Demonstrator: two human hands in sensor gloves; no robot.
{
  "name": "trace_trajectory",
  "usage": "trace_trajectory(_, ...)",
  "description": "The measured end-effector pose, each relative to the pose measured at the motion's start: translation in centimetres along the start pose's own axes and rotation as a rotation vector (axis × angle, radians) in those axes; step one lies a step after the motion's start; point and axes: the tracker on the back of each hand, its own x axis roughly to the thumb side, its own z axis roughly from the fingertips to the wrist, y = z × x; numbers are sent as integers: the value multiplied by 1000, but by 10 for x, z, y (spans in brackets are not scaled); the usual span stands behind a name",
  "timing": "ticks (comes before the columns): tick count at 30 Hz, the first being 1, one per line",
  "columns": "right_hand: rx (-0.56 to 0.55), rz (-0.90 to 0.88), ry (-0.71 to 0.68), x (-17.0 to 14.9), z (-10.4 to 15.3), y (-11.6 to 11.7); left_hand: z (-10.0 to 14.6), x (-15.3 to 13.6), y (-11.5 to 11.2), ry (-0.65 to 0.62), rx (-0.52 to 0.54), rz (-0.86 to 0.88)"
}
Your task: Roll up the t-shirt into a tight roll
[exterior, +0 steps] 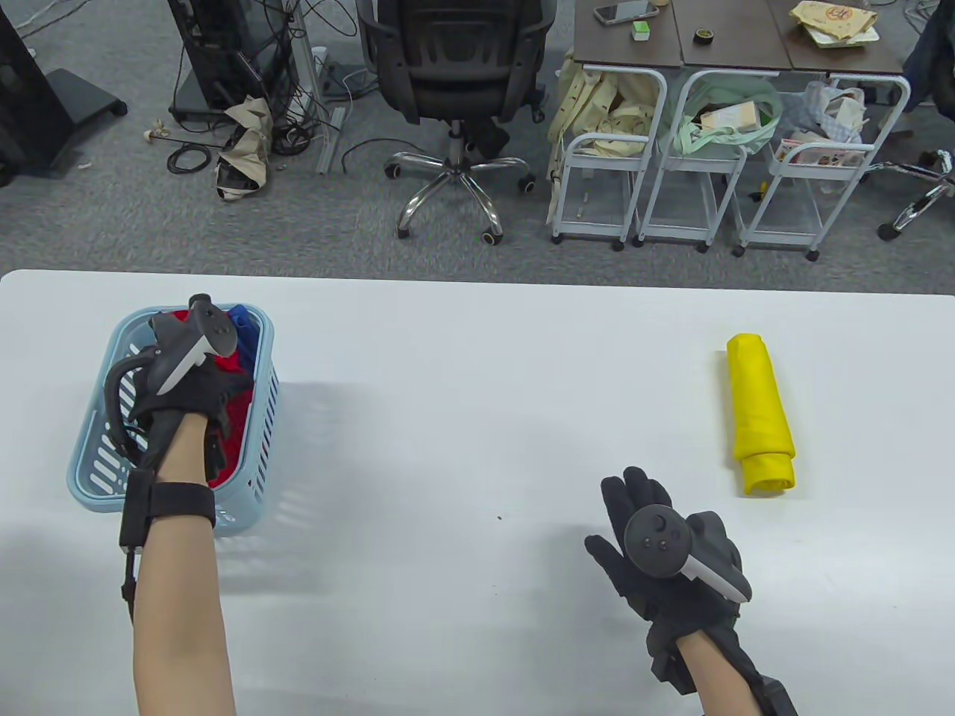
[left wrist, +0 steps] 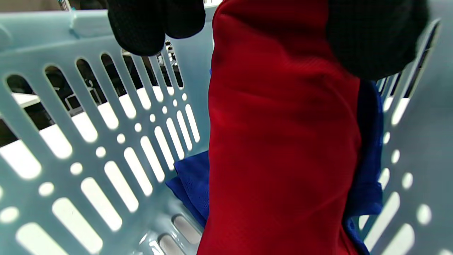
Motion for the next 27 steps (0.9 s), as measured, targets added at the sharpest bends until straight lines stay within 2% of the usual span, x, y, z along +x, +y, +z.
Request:
trace_trajectory(2,0,-1,1,0,0,0,-2,-1,-2,5,-13,13)
trace_trajectory(5,0,0,2,0,0,0,-2,-1,3,-10,67,24)
trace_trajectory(9,-1,3,16,0,0,0,-1,3,2,-22,75,-2)
trace_trajectory(15,-7,1,24,-1,1,-1,15,7,9,-65,167,-54)
trace_trajectory(20,-11,0,23,-1,1,-2,45,5,36,-86,329,-64)
trace_trajectory(27,-12,-7,8,-1,1,-1,106,13,77,-160,553,-69)
